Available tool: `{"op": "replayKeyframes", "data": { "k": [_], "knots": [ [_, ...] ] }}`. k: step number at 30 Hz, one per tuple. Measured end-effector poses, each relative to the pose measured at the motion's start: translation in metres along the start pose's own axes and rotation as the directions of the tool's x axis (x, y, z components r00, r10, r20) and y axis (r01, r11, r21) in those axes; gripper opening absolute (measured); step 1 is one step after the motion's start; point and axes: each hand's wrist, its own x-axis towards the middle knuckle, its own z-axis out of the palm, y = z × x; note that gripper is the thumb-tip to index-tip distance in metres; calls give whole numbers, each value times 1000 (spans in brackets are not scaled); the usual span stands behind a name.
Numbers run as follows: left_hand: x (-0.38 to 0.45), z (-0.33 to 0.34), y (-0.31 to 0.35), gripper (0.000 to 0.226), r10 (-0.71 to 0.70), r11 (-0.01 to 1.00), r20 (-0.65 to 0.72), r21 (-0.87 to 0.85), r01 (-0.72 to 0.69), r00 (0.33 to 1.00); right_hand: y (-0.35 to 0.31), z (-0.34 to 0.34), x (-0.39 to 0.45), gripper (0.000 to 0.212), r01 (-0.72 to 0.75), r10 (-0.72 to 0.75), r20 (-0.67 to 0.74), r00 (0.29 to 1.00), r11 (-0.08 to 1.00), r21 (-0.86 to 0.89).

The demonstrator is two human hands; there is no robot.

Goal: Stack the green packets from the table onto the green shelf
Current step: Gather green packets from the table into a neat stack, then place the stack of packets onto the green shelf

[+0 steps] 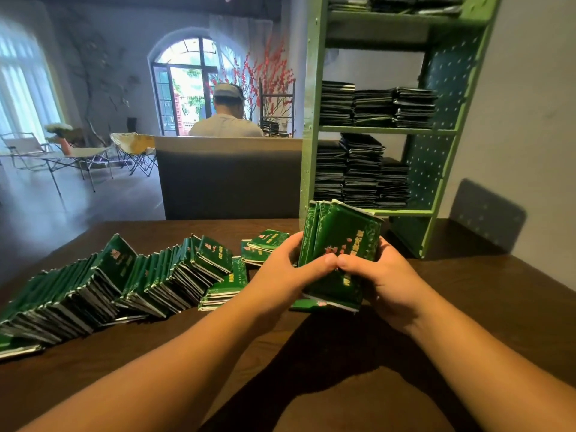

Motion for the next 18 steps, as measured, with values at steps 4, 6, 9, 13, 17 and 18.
{"op": "replayKeyframes", "data": {
  "k": [4,6,9,13,17,18],
  "knots": [
    [13,23,4,60,-47,996,14,-78,48,999,-14,-16,2,63,-4,4,-29,1000,1000,5],
    [22,32,9,53,-41,994,11,-99,42,999,-23,-25,2,61,15,-14,-56,998,1000,18],
    [33,43,19,52,-46,991,-3,-130,45,999,-34,-34,2,64,61,-65,-154,986,998,-33],
    [44,53,31,54,-37,992,-23,-122,34,999,-51,-39,4,45,96,-181,-270,946,949,-300],
    [55,60,49,53,-28,995,8,-92,29,1000,-70,-46,9,36,108,-232,-288,929,915,-389],
    [57,61,54,54,-34,995,11,-94,34,999,-72,-48,11,36,103,-233,-299,925,914,-393]
  ]
}}
